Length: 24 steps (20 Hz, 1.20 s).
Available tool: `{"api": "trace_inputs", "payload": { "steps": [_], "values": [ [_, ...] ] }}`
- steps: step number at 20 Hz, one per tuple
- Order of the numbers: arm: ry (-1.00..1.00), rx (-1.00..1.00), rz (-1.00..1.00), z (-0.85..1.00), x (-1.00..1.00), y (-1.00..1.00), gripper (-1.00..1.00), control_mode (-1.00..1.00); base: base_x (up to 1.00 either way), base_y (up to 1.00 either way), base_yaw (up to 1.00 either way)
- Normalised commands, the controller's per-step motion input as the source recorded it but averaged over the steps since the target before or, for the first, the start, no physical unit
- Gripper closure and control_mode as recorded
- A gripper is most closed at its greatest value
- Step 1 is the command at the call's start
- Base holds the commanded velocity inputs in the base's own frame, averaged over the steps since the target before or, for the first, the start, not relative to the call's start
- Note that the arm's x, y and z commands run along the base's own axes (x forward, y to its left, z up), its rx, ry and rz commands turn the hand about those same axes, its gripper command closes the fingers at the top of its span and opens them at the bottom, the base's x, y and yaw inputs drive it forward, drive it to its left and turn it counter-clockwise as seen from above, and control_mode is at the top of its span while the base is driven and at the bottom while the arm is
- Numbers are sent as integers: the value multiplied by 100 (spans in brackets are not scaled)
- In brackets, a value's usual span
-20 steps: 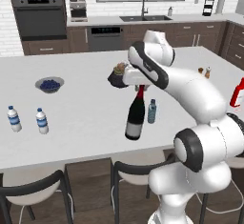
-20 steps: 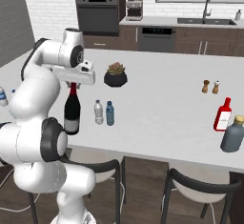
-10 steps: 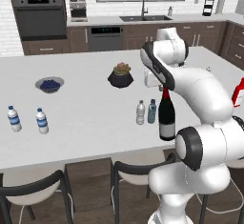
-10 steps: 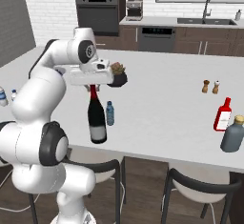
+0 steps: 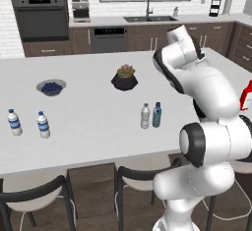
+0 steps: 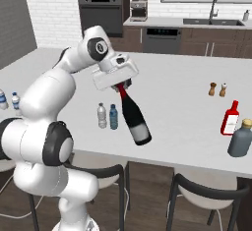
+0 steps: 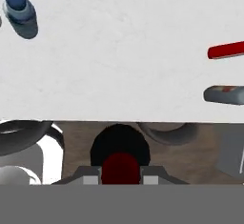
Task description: Move the plastic bottles in the middle to the plastics group, and the glass bottles in the middle to the glass group.
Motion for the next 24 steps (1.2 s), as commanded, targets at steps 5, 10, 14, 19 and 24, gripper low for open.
{"api": "trace_inputs", "payload": {
  "steps": [5, 10, 14, 19, 24],
  "values": [
    [0, -18, 0, 5, 5, -99, 100, -100, 0, 0, 0],
    [-6, 0, 10, 0, 16, -88, 100, -100, 0, 0, 0],
    [-2, 10, 14, 0, 36, -77, 100, -100, 0, 0, 0],
    [1, 10, 8, -2, 41, -72, 100, -100, 0, 0, 0],
    [1, 8, 2, -1, 32, -61, 100, -100, 0, 0, 0]
  ]
}}
